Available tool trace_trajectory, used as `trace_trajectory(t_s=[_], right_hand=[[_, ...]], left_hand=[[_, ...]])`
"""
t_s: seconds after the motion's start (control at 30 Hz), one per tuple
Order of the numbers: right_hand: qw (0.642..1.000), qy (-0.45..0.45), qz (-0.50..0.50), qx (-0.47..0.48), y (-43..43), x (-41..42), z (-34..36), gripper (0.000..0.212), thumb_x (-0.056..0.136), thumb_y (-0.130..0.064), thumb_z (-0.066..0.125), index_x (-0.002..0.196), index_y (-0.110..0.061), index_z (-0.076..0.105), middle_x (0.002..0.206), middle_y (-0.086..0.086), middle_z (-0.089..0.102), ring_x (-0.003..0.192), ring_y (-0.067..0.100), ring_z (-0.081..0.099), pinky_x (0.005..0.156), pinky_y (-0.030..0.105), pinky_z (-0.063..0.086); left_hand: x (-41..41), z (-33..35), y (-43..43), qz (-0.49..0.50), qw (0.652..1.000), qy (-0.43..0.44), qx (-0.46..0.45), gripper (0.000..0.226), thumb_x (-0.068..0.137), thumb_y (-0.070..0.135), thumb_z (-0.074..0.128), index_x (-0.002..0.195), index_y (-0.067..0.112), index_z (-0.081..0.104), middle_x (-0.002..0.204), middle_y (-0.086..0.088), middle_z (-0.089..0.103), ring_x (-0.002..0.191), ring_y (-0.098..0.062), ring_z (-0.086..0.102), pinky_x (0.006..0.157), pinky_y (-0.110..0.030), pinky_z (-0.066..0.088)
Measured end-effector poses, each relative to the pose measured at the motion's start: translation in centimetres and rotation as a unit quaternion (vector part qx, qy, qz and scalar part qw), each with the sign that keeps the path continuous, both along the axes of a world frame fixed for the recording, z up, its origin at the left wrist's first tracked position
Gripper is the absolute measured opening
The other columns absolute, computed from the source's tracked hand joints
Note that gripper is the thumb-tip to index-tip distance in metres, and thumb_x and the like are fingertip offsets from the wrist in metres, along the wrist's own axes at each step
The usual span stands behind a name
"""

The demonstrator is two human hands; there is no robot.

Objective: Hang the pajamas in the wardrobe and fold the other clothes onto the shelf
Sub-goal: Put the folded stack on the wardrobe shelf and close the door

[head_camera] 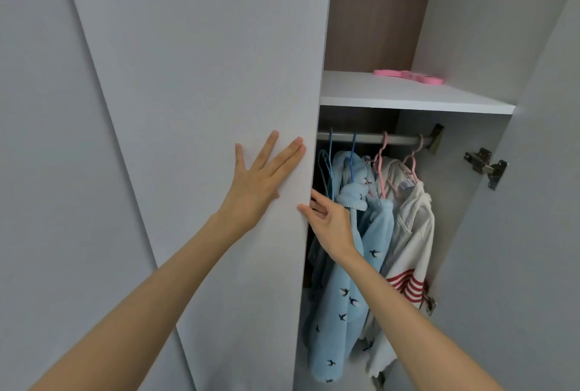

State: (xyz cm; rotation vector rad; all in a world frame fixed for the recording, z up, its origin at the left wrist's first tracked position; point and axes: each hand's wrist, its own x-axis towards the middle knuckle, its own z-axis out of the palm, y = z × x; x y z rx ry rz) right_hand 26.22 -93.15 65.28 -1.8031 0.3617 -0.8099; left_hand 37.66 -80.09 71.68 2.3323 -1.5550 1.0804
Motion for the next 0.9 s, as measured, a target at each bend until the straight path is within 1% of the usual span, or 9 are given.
trace_trajectory(t_s=[0.1,0.17,0.2,0.3,0.47,0.6,0.7,0.83,0.9], right_hand=[[1.000,0.001,0.014,0.003,-1.1,0.8,0.2,0.035,0.090,-0.016,0.065,0.124,-0.022,0.061,0.109,-0.013,0.070,0.104,0.000,0.063,0.090,0.018,0.051],[1.000,0.002,0.018,-0.001,-1.6,1.2,0.5,0.031,0.091,-0.013,0.064,0.113,-0.035,0.062,0.096,-0.027,0.069,0.098,-0.005,0.064,0.083,0.011,0.050],[1.000,0.002,0.018,0.000,-1.9,1.5,0.6,0.031,0.091,-0.013,0.063,0.113,-0.035,0.062,0.095,-0.028,0.069,0.098,-0.005,0.064,0.082,0.010,0.049],[1.000,-0.001,0.024,0.000,-2.7,2.3,0.5,0.036,0.092,-0.014,0.062,0.128,-0.014,0.060,0.109,-0.012,0.069,0.104,0.000,0.063,0.090,0.016,0.051],[1.000,0.002,0.029,0.007,-3.6,3.4,0.6,0.041,0.093,-0.010,0.059,0.133,-0.008,0.053,0.118,-0.001,0.065,0.107,0.003,0.062,0.093,0.019,0.050],[1.000,0.009,0.028,0.008,-4.2,4.2,0.9,0.040,0.094,-0.010,0.058,0.133,-0.008,0.053,0.120,0.000,0.065,0.107,0.004,0.062,0.095,0.020,0.049],[1.000,0.012,0.024,0.009,-4.3,4.6,1.1,0.040,0.094,-0.010,0.058,0.133,-0.008,0.053,0.118,-0.003,0.064,0.103,-0.002,0.061,0.095,0.018,0.049],[1.000,0.022,0.018,0.002,-4.3,4.6,1.0,0.034,0.095,-0.010,0.057,0.129,-0.010,0.057,0.107,-0.012,0.065,0.094,-0.011,0.062,0.085,0.010,0.049],[0.999,0.034,0.007,-0.007,-4.3,4.6,1.0,0.029,0.095,-0.012,0.057,0.123,-0.010,0.061,0.104,-0.009,0.067,0.092,-0.007,0.064,0.086,0.015,0.052]], left_hand=[[0.3,0.0,-1.1,0.020,1.000,-0.004,-0.001,0.120,0.068,0.016,0.083,0.151,0.025,-0.004,0.157,0.010,-0.016,0.146,-0.025,-0.011,0.100,-0.075,0.020],[0.5,0.1,-1.8,0.031,0.999,-0.006,0.000,0.117,0.071,0.017,0.081,0.151,0.025,-0.004,0.156,0.009,-0.017,0.145,-0.025,-0.013,0.100,-0.075,0.019],[0.6,0.2,-2.1,0.036,0.999,-0.006,0.002,0.115,0.072,0.017,0.080,0.151,0.025,-0.004,0.155,0.008,-0.017,0.144,-0.026,-0.013,0.101,-0.075,0.019],[1.0,0.2,-2.9,0.052,0.999,-0.003,0.012,0.112,0.078,0.017,0.076,0.149,0.025,-0.010,0.154,0.008,-0.021,0.143,-0.026,-0.018,0.103,-0.074,0.016],[1.9,0.0,-4.0,0.074,0.997,0.003,0.025,0.109,0.085,0.009,0.067,0.144,0.026,-0.024,0.148,0.009,-0.035,0.139,-0.023,-0.030,0.105,-0.072,0.011],[2.6,-0.2,-4.4,0.084,0.996,-0.003,0.027,0.108,0.087,0.003,0.063,0.144,0.026,-0.026,0.146,0.008,-0.040,0.137,-0.023,-0.033,0.107,-0.070,0.010],[2.8,-0.1,-4.6,0.086,0.996,0.001,0.039,0.106,0.089,0.001,0.059,0.142,0.026,-0.028,0.144,0.008,-0.043,0.134,-0.023,-0.038,0.107,-0.070,0.007],[2.8,-0.1,-4.7,0.089,0.995,0.001,0.044,0.105,0.089,-0.001,0.057,0.141,0.025,-0.031,0.140,0.008,-0.049,0.130,-0.021,-0.045,0.108,-0.070,0.007],[2.7,0.1,-4.6,0.089,0.995,0.005,0.043,0.106,0.088,0.000,0.059,0.142,0.025,-0.029,0.140,0.008,-0.048,0.129,-0.021,-0.045,0.109,-0.069,0.007]])
